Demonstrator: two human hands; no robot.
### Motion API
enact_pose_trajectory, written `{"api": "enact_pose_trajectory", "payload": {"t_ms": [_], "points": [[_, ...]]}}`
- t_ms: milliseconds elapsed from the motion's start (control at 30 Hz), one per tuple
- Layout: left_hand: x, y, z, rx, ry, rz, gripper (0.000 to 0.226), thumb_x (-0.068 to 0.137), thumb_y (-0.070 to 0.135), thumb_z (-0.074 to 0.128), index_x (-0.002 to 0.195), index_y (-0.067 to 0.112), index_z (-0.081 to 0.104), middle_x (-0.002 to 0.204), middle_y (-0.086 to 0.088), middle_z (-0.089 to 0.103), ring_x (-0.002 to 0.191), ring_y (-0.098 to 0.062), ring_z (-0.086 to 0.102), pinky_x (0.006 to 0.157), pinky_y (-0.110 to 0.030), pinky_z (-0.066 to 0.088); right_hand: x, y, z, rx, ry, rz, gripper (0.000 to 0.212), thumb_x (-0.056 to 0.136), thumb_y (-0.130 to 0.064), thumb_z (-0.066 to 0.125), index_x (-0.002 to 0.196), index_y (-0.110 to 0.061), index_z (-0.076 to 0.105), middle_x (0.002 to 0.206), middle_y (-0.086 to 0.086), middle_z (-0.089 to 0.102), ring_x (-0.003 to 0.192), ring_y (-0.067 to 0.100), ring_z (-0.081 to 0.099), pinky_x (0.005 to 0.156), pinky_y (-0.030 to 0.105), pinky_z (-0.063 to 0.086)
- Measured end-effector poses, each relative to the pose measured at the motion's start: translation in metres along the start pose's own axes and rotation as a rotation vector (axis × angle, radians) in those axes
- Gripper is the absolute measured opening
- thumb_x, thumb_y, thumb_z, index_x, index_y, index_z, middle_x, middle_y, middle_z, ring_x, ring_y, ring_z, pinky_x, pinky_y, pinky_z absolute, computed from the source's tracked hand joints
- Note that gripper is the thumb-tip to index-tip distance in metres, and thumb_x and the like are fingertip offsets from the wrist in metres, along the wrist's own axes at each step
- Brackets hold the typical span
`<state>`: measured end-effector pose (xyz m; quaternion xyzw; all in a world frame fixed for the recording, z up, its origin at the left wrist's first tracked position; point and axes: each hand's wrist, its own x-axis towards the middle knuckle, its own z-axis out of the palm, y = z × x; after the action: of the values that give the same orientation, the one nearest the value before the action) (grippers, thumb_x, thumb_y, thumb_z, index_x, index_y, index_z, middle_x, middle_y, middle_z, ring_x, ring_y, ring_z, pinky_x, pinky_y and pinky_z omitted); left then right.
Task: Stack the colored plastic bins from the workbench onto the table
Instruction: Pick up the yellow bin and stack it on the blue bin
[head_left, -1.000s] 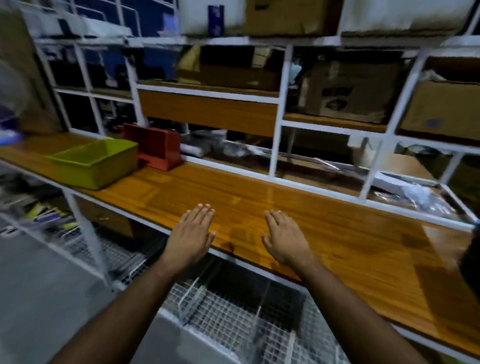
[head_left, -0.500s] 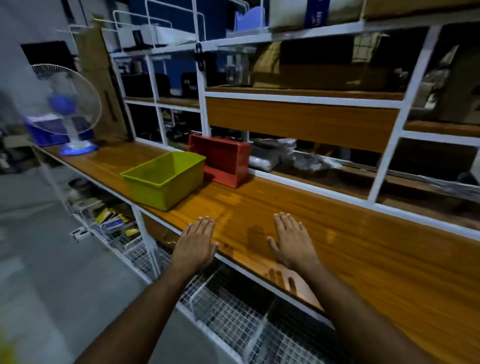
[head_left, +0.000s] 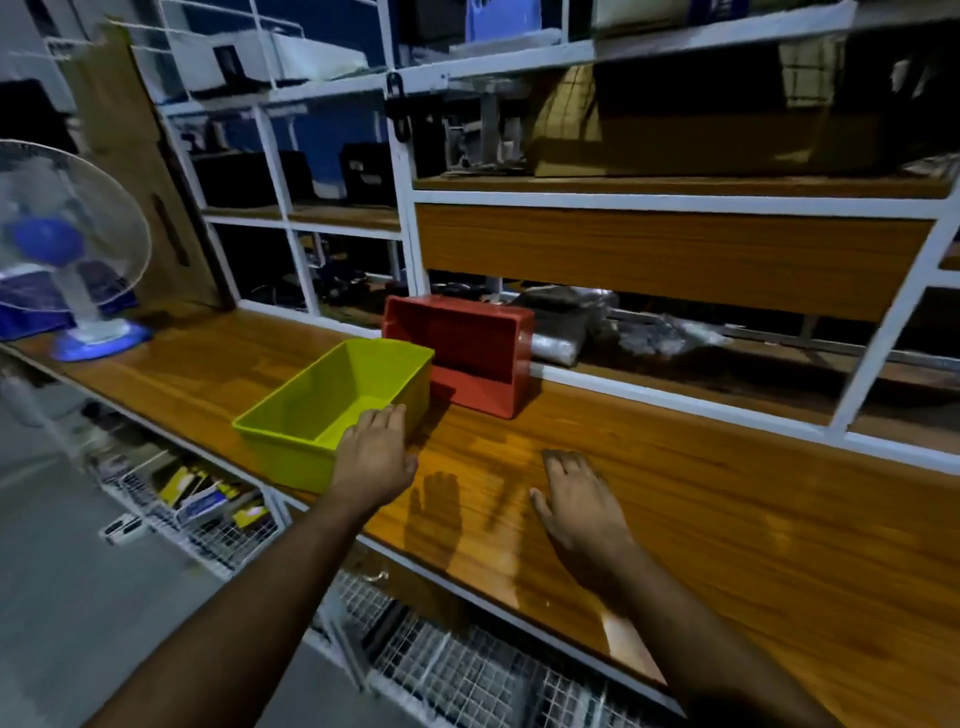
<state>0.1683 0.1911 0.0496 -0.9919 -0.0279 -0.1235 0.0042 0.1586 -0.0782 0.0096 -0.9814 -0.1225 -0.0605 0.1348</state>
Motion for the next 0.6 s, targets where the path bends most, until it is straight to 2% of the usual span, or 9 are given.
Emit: {"api": "enact_pose_trajectory", "payload": {"t_ms": [100, 267, 433, 500, 600], "points": [[0.037, -0.028, 0.012, -0.031, -0.036, -0.026, 0.071, 0.084, 0.038, 0.060, 0.144, 0.009, 0.034, 0.143, -0.010, 0.047, 0.131, -0.032, 0.040, 0.103, -0.043, 0.038, 0.015, -0.023, 0.005, 0.028, 0.020, 0.058, 0.063, 0.095, -0.049, 0.044, 0.150, -0.023, 0.024, 0.151, 0.002, 0.037, 0.138, 0.019, 0.034, 0.110, 0.039, 0.034], [0.084, -0.060, 0.034, -0.227, -0.242, -0.063, 0.056, 0.086, 0.019, 0.055, 0.137, 0.007, 0.034, 0.127, -0.022, 0.057, 0.117, -0.040, 0.056, 0.094, -0.044, 0.047, 0.028, -0.061, 0.014, 0.175, 0.042, 0.171, 0.069, 0.092, -0.046, 0.053, 0.151, -0.033, 0.018, 0.152, -0.005, 0.033, 0.139, 0.013, 0.031, 0.110, 0.036, 0.032], [0.083, -0.070, 0.046, -0.209, -0.233, 0.067, 0.040, 0.086, 0.009, 0.047, 0.125, 0.005, 0.040, 0.116, -0.023, 0.064, 0.110, -0.040, 0.061, 0.085, -0.042, 0.048, 0.038, -0.093, 0.026, 0.239, 0.011, 0.248, 0.061, 0.095, -0.044, 0.050, 0.150, -0.035, 0.025, 0.151, -0.005, 0.035, 0.138, 0.014, 0.033, 0.109, 0.036, 0.034], [0.080, -0.071, 0.045, -0.225, -0.301, 0.120, 0.041, 0.084, 0.012, 0.050, 0.124, 0.004, 0.042, 0.118, -0.024, 0.062, 0.112, -0.041, 0.059, 0.087, -0.041, 0.048, 0.043, -0.097, 0.025, 0.229, 0.015, 0.234, 0.057, 0.095, -0.044, 0.050, 0.148, -0.034, 0.030, 0.149, -0.003, 0.038, 0.136, 0.014, 0.035, 0.108, 0.036, 0.036], [0.066, -0.061, 0.042, -0.221, -0.408, 0.244, 0.043, 0.080, 0.016, 0.053, 0.120, 0.005, 0.047, 0.120, -0.025, 0.062, 0.114, -0.040, 0.059, 0.088, -0.039, 0.048, 0.046, -0.099, 0.012, 0.189, 0.069, 0.156, 0.046, 0.098, -0.033, 0.048, 0.144, -0.026, 0.041, 0.145, -0.001, 0.045, 0.133, 0.014, 0.038, 0.107, 0.031, 0.035]]}}
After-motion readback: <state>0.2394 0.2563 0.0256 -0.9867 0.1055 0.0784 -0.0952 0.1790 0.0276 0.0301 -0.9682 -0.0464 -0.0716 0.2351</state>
